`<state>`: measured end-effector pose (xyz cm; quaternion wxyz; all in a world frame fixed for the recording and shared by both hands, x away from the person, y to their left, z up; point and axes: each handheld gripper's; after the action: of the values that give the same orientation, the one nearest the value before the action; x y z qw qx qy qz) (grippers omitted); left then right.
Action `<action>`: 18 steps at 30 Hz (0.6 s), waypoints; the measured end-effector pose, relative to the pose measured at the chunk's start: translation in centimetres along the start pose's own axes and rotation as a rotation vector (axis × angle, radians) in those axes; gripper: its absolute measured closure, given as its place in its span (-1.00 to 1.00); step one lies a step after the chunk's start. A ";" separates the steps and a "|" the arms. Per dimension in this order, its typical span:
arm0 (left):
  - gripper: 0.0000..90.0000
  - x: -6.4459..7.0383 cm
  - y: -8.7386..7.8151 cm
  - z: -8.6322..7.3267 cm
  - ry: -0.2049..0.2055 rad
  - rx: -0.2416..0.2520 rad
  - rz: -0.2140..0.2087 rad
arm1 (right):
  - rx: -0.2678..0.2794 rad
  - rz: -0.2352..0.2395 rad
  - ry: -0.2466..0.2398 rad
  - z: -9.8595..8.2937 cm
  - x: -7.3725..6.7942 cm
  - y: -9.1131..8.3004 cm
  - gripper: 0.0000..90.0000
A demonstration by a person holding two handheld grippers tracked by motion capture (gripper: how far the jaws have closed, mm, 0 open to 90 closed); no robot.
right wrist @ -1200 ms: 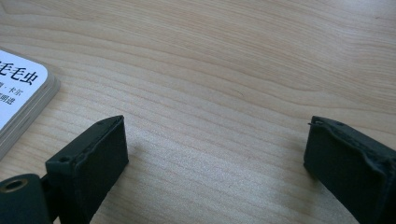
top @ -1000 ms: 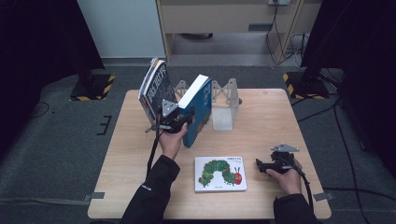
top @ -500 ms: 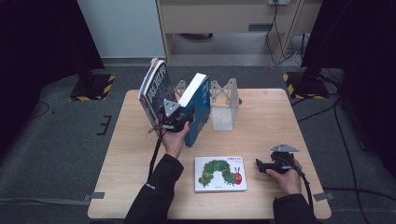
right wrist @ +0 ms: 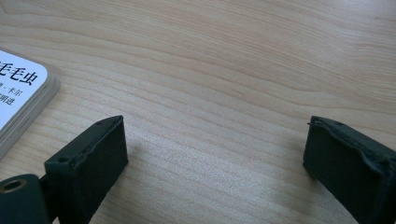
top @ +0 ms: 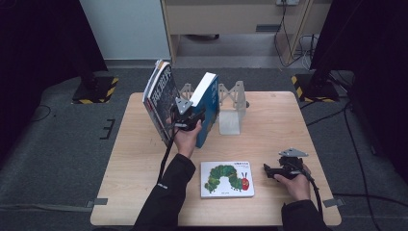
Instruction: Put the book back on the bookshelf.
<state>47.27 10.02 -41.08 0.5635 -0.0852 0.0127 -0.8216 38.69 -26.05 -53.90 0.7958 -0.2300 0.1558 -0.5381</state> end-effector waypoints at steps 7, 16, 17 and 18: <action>0.26 0.0 0.6 -0.4 0.006 -0.010 -0.001 | 0.000 0.000 0.000 0.0 0.0 0.0 -0.86; 0.23 -0.7 -2.1 -1.8 -0.007 -0.011 -0.052 | 0.000 0.001 -0.003 0.0 0.0 0.0 -0.86; 0.23 -0.8 -2.3 -1.9 -0.005 -0.009 -0.058 | -0.001 0.002 -0.002 0.0 0.0 0.0 -0.85; 0.24 -0.9 -2.5 -1.9 -0.007 -0.009 -0.063 | -0.001 0.002 -0.002 0.0 0.0 0.0 -0.86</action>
<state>45.01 11.63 -42.79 0.5372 -0.0910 0.0119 -0.8384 38.68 -26.06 -53.90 0.7964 -0.2306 0.1555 -0.5371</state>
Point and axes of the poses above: each handheld gripper's, and its own axes: y roughly forward along the jaws, z roughly out of its top, x roughly to its right, and after that the axes turned 12 degrees about x, right-handed
